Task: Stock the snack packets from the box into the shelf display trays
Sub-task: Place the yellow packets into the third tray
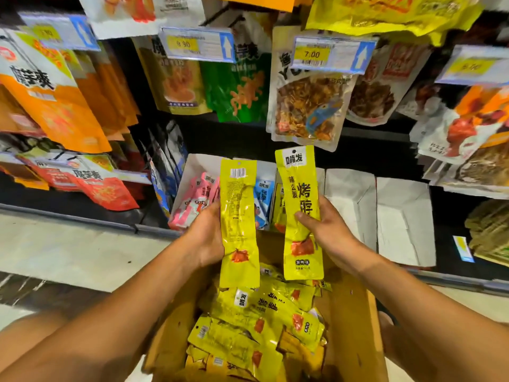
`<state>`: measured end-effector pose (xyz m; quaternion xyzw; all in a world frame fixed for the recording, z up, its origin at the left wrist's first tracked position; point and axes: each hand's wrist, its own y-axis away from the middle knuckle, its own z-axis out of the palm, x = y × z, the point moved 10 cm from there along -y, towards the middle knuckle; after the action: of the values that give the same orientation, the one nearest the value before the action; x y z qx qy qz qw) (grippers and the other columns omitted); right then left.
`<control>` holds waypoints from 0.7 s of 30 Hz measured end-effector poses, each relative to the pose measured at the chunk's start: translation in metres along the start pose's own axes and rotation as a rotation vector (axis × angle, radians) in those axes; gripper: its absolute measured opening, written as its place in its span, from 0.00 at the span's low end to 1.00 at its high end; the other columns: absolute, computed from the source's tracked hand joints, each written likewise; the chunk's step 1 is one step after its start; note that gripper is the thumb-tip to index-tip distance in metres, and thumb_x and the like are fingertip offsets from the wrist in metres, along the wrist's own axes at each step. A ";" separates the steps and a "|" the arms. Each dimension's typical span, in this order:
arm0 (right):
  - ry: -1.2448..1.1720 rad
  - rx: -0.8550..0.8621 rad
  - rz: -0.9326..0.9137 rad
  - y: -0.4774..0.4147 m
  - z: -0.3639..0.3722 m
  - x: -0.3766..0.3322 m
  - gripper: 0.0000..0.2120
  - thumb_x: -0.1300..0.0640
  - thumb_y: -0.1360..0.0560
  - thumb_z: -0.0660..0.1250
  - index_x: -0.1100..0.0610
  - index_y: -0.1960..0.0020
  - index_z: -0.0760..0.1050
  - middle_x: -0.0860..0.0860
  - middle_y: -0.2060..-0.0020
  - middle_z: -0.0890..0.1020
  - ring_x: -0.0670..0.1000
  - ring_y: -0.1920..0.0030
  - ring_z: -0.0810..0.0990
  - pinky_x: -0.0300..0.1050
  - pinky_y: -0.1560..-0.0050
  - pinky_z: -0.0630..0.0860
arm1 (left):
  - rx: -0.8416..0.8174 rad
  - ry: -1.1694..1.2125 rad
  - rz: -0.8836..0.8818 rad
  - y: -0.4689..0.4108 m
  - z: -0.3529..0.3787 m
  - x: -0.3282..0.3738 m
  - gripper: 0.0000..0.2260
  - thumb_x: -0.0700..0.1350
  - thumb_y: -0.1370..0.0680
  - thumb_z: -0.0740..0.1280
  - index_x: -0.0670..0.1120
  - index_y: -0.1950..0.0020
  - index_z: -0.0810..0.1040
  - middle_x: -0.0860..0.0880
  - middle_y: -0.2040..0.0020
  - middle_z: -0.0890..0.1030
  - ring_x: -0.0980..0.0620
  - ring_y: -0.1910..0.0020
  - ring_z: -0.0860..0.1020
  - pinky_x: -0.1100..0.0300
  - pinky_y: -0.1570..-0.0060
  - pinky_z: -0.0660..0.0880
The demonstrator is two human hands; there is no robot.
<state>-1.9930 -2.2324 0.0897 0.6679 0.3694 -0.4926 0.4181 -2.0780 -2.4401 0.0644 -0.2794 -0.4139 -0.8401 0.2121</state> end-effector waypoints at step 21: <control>-0.102 -0.031 0.080 -0.007 0.007 0.019 0.39 0.38 0.35 0.76 0.42 0.26 0.67 0.44 0.29 0.73 0.49 0.28 0.72 0.60 0.29 0.70 | -0.189 0.076 -0.231 -0.001 0.019 -0.013 0.31 0.63 0.25 0.62 0.39 0.35 0.80 0.47 0.60 0.74 0.48 0.63 0.72 0.58 0.64 0.66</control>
<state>-1.9974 -2.2351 0.0688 0.6495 0.3281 -0.5034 0.4659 -2.0628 -2.4225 0.0650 -0.2166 -0.3540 -0.9040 0.1025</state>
